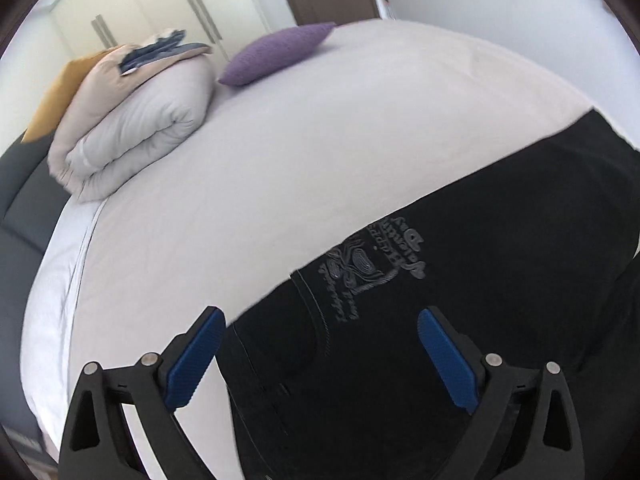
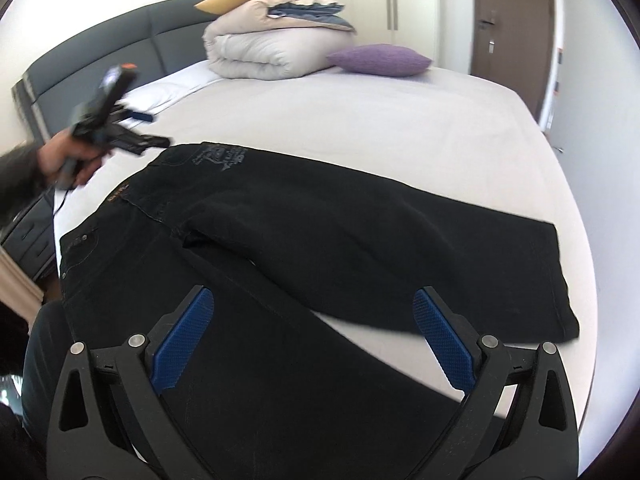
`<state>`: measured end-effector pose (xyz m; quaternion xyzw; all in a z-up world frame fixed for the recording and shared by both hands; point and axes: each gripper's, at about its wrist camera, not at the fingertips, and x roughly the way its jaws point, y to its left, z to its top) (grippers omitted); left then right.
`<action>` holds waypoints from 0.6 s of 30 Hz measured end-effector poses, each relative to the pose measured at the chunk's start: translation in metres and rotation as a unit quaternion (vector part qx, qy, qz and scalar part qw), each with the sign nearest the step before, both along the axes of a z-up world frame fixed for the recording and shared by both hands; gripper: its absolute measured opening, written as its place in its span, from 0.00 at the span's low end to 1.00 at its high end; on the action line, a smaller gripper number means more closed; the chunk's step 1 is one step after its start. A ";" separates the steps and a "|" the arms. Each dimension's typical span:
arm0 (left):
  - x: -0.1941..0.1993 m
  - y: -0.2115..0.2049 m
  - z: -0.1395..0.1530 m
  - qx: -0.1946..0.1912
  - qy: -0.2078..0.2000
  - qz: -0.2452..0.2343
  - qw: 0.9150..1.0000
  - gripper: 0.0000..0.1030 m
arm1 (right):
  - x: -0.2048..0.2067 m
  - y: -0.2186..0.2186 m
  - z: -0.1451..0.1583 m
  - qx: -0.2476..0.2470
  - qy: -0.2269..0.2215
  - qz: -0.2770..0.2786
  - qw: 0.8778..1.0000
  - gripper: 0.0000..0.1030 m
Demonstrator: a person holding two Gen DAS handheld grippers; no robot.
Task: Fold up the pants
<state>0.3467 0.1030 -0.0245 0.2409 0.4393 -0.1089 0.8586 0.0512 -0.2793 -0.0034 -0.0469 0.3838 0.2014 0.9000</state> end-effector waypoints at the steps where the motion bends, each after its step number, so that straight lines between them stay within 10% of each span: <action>1: 0.017 -0.001 -0.006 0.034 0.008 -0.021 0.999 0.90 | 0.005 -0.001 0.000 0.001 -0.003 0.015 1.000 0.97; 14: 0.102 0.012 -0.096 0.023 0.194 -0.085 0.977 0.87 | 0.060 -0.001 -0.039 -0.001 0.052 0.099 0.994 0.63; 18: 0.091 0.016 -0.101 -0.021 0.206 -0.079 0.975 0.61 | 0.077 0.007 -0.037 -0.004 0.050 0.117 0.992 0.51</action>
